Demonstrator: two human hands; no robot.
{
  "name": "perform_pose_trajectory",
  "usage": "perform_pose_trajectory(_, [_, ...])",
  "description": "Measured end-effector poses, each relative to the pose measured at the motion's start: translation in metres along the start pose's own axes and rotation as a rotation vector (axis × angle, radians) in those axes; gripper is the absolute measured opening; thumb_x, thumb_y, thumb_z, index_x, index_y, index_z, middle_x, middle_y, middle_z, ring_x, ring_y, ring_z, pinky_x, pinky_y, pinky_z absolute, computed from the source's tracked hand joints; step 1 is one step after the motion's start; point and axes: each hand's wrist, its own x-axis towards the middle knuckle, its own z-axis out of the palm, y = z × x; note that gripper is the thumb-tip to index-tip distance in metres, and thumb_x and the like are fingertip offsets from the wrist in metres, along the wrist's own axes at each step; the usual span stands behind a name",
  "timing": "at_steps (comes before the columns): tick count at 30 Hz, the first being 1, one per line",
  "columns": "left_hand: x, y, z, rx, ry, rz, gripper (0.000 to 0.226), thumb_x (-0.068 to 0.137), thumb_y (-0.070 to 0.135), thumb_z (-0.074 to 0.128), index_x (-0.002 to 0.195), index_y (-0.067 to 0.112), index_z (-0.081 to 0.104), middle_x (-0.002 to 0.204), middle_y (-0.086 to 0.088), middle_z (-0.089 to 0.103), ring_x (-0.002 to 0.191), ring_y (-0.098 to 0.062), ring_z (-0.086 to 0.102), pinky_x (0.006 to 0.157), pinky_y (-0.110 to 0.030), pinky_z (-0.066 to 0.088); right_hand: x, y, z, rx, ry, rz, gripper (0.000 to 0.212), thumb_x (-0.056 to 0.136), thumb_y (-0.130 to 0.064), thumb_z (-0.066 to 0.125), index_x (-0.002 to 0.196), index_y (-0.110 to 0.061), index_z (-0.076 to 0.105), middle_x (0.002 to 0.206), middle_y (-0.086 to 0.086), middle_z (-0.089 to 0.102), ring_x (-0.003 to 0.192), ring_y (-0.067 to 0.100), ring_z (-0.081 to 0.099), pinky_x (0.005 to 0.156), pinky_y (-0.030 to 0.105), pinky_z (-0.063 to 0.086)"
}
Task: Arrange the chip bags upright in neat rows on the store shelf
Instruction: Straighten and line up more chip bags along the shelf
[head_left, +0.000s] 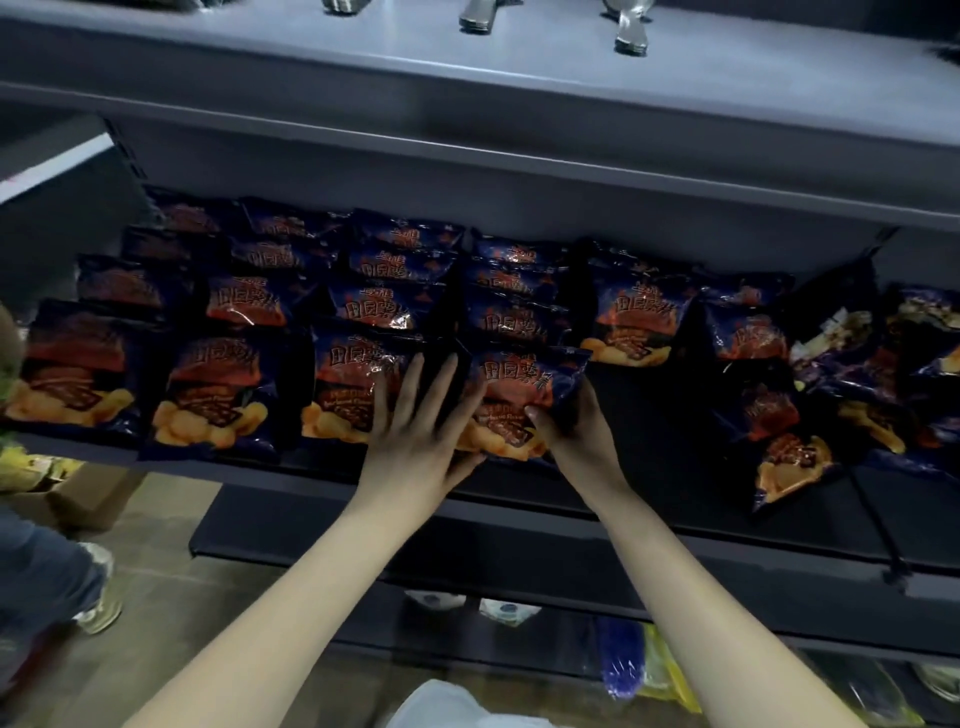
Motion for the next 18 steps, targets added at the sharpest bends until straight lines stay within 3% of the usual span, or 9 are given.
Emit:
perform_pose_trajectory(2, [-0.005, -0.003, 0.01, 0.047, -0.038, -0.029, 0.074, 0.079, 0.055, 0.052, 0.145, 0.033, 0.027, 0.155, -0.013, 0.018, 0.141, -0.041, 0.009, 0.108, -0.065, 0.011, 0.001, -0.001, 0.006, -0.024, 0.019, -0.018, 0.064, 0.086, -0.026, 0.066, 0.141, -0.024, 0.034, 0.122, -0.013, 0.053, 0.111, 0.001, 0.05, 0.083, 0.008, 0.042])
perform_pose_trajectory(5, [-0.007, -0.01, 0.02, 0.041, -0.059, -0.087, 0.071, 0.081, 0.058, 0.046, 0.145, 0.039, 0.022, 0.156, -0.011, 0.014, 0.141, -0.042, 0.006, 0.107, -0.065, 0.008, 0.001, 0.001, 0.014, -0.106, 0.067, -0.029, 0.067, 0.084, -0.033, 0.067, 0.142, -0.024, 0.035, 0.127, -0.004, 0.047, 0.117, 0.008, 0.045, 0.095, 0.02, 0.038])
perform_pose_trajectory(9, [-0.008, -0.016, 0.028, 0.025, -0.087, -0.113, 0.063, 0.086, 0.062, 0.028, 0.145, 0.043, 0.015, 0.157, -0.01, 0.008, 0.141, -0.041, 0.003, 0.107, -0.065, 0.008, -0.004, 0.002, 0.021, -0.16, 0.103, -0.011, 0.073, 0.088, -0.037, 0.061, 0.148, -0.025, 0.022, 0.129, 0.004, 0.036, 0.119, 0.013, 0.04, 0.096, 0.018, 0.031])
perform_pose_trajectory(13, [-0.009, -0.02, 0.032, 0.002, -0.085, -0.109, 0.064, 0.085, 0.066, 0.026, 0.144, 0.042, 0.018, 0.157, -0.009, 0.006, 0.142, -0.038, -0.002, 0.109, -0.059, -0.002, -0.004, 0.007, 0.026, -0.217, 0.072, -0.038, 0.071, 0.093, -0.042, 0.05, 0.151, -0.029, 0.01, 0.153, 0.002, 0.015, 0.143, 0.017, 0.011, 0.115, 0.035, 0.02])
perform_pose_trajectory(18, [-0.01, -0.024, 0.034, -0.059, -0.073, -0.104, 0.063, 0.086, 0.067, 0.028, 0.144, 0.042, 0.021, 0.158, -0.007, 0.006, 0.143, -0.034, -0.007, 0.111, -0.054, -0.007, -0.002, 0.011, 0.031, -0.297, 0.043, -0.038, 0.064, 0.096, -0.045, 0.04, 0.151, -0.028, 0.01, 0.158, -0.002, 0.008, 0.145, 0.014, 0.002, 0.115, 0.036, 0.014])
